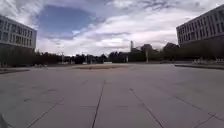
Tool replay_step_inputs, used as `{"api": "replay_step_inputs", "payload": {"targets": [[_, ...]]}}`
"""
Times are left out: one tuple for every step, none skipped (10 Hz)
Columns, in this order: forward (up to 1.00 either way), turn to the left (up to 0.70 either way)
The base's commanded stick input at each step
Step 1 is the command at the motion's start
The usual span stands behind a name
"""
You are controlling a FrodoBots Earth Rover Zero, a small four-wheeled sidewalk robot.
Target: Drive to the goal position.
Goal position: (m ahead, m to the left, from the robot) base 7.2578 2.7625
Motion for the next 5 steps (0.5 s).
{"api": "replay_step_inputs", "payload": {"targets": [[0.7, 0.0], [0.7, 0.0], [0.7, 0.0], [0.7, 0.0], [0.7, 0.0]]}}
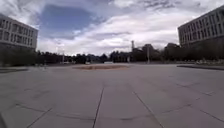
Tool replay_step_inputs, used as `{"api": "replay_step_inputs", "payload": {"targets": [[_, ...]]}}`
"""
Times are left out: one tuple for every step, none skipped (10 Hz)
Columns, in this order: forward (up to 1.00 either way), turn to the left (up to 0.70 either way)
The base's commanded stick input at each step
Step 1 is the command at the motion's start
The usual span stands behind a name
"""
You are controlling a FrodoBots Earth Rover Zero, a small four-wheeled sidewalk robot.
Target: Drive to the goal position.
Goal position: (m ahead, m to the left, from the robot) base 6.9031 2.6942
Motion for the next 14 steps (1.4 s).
{"api": "replay_step_inputs", "payload": {"targets": [[0.7, 0.0], [0.7, 0.0], [0.7, 0.0], [0.7, 0.0], [0.7, 0.0], [0.7, 0.0], [0.7, 0.0], [0.7, 0.0], [0.7, 0.0], [0.7, 0.0], [0.7, 0.0], [0.7, 0.0], [0.7, 0.0], [0.7, 0.0]]}}
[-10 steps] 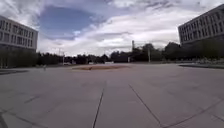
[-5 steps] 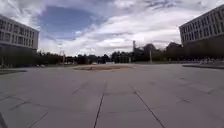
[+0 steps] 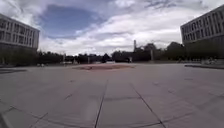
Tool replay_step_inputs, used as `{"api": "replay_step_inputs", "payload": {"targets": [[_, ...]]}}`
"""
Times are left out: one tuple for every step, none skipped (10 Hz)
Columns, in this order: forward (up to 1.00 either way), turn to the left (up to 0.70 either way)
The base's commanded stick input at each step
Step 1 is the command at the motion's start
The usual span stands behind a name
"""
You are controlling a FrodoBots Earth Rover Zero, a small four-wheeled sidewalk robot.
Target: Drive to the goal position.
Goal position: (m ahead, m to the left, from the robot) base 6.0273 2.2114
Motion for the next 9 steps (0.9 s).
{"api": "replay_step_inputs", "payload": {"targets": [[0.7, 0.15], [0.7, 0.35], [0.7, 0.35], [0.7, 0.35], [0.7, 0.35], [0.7, 0.0], [0.7, 0.0], [0.7, 0.0], [0.7, 0.0]]}}
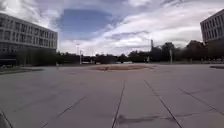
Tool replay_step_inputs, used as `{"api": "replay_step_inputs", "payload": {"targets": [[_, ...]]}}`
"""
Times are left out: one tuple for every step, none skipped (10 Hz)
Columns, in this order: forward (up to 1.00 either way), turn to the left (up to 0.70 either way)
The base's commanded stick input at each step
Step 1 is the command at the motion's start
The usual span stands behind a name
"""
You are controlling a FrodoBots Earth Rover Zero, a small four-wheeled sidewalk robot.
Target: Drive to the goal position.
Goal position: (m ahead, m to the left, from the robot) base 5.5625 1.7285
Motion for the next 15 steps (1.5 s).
{"api": "replay_step_inputs", "payload": {"targets": [[0.7, 0.0], [0.7, 0.0], [0.7, 0.0], [0.7, 0.0], [0.7, 0.0], [0.7, 0.0], [0.7, 0.0], [0.7, 0.0], [0.7, 0.0], [0.7, 0.0], [0.7, 0.0], [0.7, 0.0], [0.7, 0.0], [0.7, 0.0], [0.7, 0.0]]}}
